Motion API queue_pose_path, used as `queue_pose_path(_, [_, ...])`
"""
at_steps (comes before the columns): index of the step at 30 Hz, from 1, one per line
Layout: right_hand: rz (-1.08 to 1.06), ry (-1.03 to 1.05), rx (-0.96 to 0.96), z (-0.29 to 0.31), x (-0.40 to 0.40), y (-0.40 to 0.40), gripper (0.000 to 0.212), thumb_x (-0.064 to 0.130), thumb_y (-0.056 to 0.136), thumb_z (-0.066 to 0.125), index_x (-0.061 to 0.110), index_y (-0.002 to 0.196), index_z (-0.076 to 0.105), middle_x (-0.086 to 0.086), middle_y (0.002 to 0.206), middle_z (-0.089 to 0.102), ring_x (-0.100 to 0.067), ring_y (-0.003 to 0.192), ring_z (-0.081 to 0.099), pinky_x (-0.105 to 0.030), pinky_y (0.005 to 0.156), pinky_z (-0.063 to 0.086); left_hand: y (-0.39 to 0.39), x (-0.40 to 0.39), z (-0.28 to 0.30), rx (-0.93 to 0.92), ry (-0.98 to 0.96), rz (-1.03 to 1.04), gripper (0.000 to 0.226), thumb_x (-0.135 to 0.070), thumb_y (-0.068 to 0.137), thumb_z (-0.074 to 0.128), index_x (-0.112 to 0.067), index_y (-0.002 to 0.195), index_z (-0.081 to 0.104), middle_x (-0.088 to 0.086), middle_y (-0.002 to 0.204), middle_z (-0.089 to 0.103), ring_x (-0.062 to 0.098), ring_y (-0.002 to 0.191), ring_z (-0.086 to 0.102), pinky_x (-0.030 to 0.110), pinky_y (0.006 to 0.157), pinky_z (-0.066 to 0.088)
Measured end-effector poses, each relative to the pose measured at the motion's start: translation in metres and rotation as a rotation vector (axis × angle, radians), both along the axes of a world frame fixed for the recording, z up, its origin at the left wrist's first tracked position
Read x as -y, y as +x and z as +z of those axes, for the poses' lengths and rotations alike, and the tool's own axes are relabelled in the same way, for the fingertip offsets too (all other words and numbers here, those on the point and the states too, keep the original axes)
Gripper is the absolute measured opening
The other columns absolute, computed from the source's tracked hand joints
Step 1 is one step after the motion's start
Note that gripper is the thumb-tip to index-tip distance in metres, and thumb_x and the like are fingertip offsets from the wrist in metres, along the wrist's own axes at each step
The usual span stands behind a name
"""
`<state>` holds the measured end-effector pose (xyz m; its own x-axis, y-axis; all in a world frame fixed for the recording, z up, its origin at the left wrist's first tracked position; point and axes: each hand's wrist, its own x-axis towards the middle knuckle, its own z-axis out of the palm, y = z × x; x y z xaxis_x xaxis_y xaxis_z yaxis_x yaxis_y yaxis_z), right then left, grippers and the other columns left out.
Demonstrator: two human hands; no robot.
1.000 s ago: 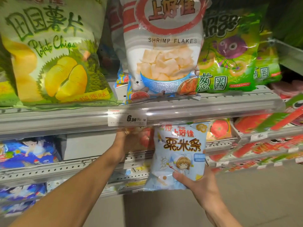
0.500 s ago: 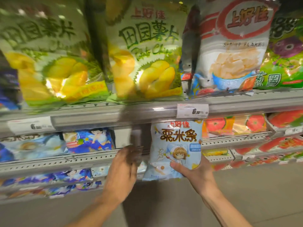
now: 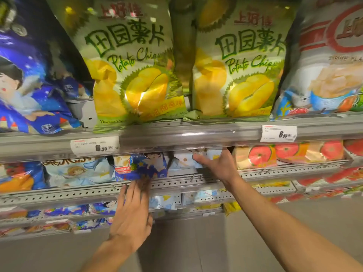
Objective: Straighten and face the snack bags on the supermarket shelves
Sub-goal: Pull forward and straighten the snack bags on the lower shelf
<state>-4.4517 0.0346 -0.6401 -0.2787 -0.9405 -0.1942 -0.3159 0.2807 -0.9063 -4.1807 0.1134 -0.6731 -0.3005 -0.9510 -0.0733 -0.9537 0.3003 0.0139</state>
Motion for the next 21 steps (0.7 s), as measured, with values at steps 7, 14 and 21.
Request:
queue_pose_path(7, [0.048,0.102,-0.103,-0.019,0.013,-0.007,0.105,0.057,0.063,0.090,0.005,0.143,0.046,-0.007,0.141,0.058,-0.026,0.135,0.050,-0.040,0.111,0.044,-0.001,0.001,-0.003,-0.027,0.067,0.041,0.095,-0.040,0.087,0.059,-0.011,0.157,0.002,0.009,0.162,0.004,0.028,0.152,0.000,0.043,0.124,-0.004])
queue_pose_path(14, [0.086,0.185,-0.217,-0.020,0.012,-0.011,0.108,0.070,0.061,0.084,0.008,0.142,0.050,-0.006,0.132,0.066,-0.024,0.124,0.060,-0.040,0.101,0.053,-0.002,0.002,-0.004,-0.077,0.121,0.076,0.101,-0.043,0.088,0.059,-0.016,0.156,-0.010,0.003,0.163,-0.009,0.025,0.151,-0.011,0.042,0.125,-0.002])
queue_pose_path(21, [-0.016,0.034,-0.292,-0.020,-0.013,-0.006,0.094,0.054,0.069,0.088,0.003,0.139,0.051,0.008,0.081,0.061,-0.012,0.081,0.059,-0.030,0.077,0.046,0.000,0.000,0.009,-0.154,0.131,0.069,0.106,-0.034,0.087,0.066,-0.021,0.157,-0.013,-0.001,0.163,-0.010,0.023,0.152,-0.013,0.034,0.119,-0.009])
